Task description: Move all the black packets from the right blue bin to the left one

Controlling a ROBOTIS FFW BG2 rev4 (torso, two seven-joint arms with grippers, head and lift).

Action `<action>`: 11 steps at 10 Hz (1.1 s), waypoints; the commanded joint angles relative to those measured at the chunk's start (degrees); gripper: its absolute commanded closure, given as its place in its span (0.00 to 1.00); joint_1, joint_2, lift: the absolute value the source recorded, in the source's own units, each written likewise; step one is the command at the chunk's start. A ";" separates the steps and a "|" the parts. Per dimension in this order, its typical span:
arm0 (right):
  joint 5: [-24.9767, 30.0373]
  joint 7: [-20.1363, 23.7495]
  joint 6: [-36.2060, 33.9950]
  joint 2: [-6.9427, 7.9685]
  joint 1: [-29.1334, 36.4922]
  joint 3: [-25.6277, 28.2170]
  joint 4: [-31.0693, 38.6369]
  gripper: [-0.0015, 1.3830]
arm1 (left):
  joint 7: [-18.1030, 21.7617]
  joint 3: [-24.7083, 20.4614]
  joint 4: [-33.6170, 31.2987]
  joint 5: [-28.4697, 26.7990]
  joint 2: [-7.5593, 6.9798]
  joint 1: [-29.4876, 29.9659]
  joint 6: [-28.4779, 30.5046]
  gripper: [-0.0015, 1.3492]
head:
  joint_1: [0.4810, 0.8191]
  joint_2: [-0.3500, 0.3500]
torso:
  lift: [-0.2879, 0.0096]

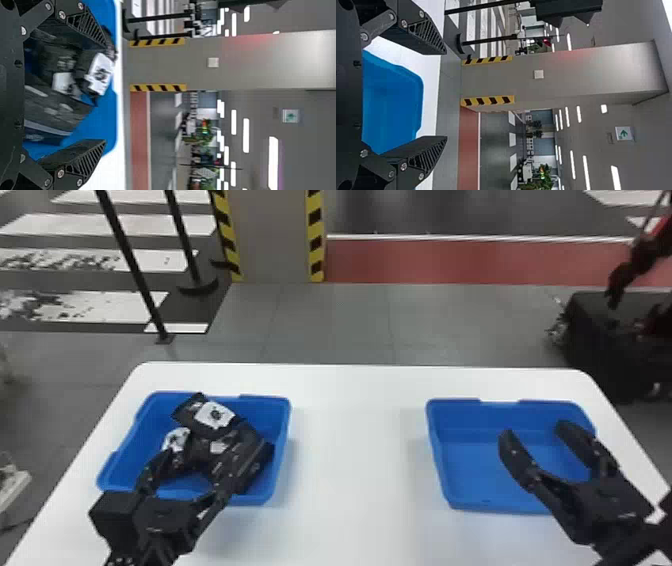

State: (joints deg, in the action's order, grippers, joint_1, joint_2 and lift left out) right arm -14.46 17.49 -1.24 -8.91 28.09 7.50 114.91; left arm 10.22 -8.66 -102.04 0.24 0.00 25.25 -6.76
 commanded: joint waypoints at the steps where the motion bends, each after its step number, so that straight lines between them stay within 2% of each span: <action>1: 0.75 -0.08 3.49 0.56 0.60 -0.03 -4.03 0.21 | 0.06 -0.57 -1.11 0.29 0.15 2.45 1.55 0.15 | 0.63 0.55 | 0.60; 2: 0.66 -0.08 6.16 1.09 1.72 0.06 -4.88 0.21 | -0.47 -0.75 -1.11 1.60 0.15 4.13 -3.09 0.15 | 0.63 0.55 | 0.60; 4: 0.49 -0.08 6.73 1.88 5.38 0.50 -2.63 0.21 | -2.14 -1.80 -2.80 3.10 0.15 7.65 -10.82 0.15 | 0.63 0.56 | 0.60; 6: 0.31 -0.08 6.73 2.93 8.19 0.50 -0.52 0.21 | -2.14 -2.07 -5.19 3.45 0.15 10.46 -12.51 0.15 | 0.63 0.58 | 0.60; 9: 1.98 -0.17 6.73 5.83 13.96 0.41 3.56 0.21 | -2.14 -0.66 -6.59 4.33 0.15 13.84 -13.49 0.15 | 0.63 0.61 | 0.60; 11: 4.27 -0.43 6.73 4.78 13.53 0.58 3.98 0.21 | -2.22 -0.22 -6.59 3.45 0.15 13.84 -13.77 0.15 | 0.63 0.60 | 0.60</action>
State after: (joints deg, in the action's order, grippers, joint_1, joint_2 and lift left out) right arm -10.98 17.11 5.49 -3.75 41.78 8.04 118.67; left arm 7.97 -9.02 -108.59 3.92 0.00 39.22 -20.44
